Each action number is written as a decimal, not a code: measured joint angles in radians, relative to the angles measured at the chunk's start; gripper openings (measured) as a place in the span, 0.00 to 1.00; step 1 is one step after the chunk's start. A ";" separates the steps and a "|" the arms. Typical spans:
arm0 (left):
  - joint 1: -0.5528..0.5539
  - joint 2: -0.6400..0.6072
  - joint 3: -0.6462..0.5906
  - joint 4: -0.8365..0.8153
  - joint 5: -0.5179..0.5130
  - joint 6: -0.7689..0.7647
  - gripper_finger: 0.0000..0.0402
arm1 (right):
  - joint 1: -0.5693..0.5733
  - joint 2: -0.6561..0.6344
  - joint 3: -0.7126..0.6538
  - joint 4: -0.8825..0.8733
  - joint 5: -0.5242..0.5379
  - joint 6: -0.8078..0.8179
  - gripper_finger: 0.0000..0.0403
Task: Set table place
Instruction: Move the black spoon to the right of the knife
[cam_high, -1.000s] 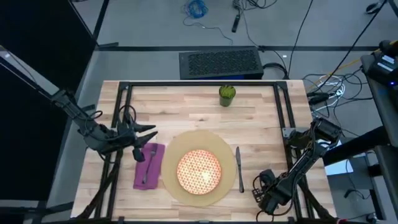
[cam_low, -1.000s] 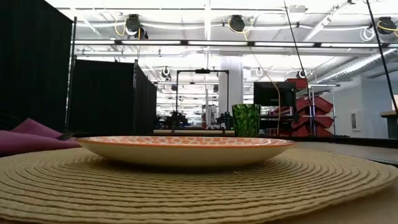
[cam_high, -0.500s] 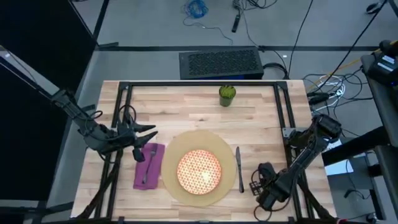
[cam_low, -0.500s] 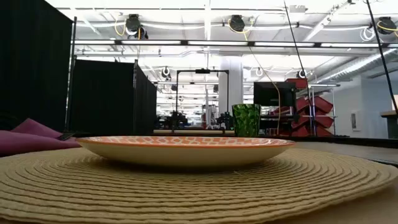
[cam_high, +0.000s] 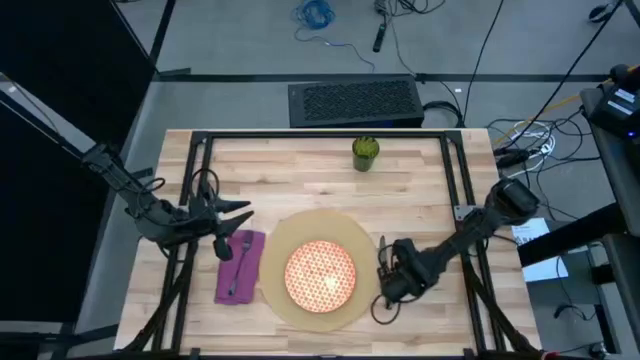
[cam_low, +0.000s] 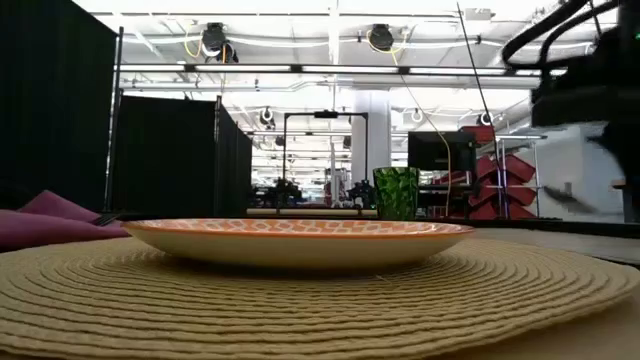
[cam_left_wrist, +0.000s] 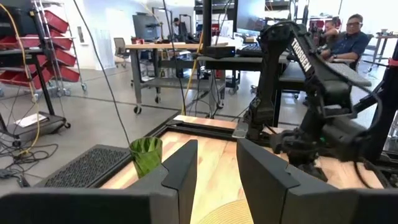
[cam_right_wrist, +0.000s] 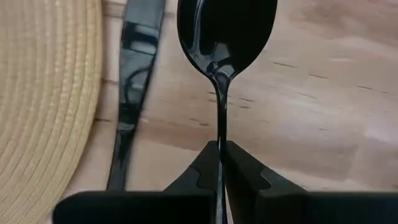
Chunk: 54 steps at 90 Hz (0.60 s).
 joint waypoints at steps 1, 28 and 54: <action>0.000 0.000 0.000 0.000 0.000 0.000 0.25 | -0.001 0.000 -0.003 0.002 -0.001 -0.001 0.00; 0.000 0.000 0.000 0.000 0.000 0.004 0.25 | -0.013 0.000 -0.016 0.024 -0.031 0.014 0.00; 0.000 0.000 0.000 0.000 0.000 -0.001 0.25 | -0.013 0.001 -0.016 -0.020 -0.079 0.080 0.00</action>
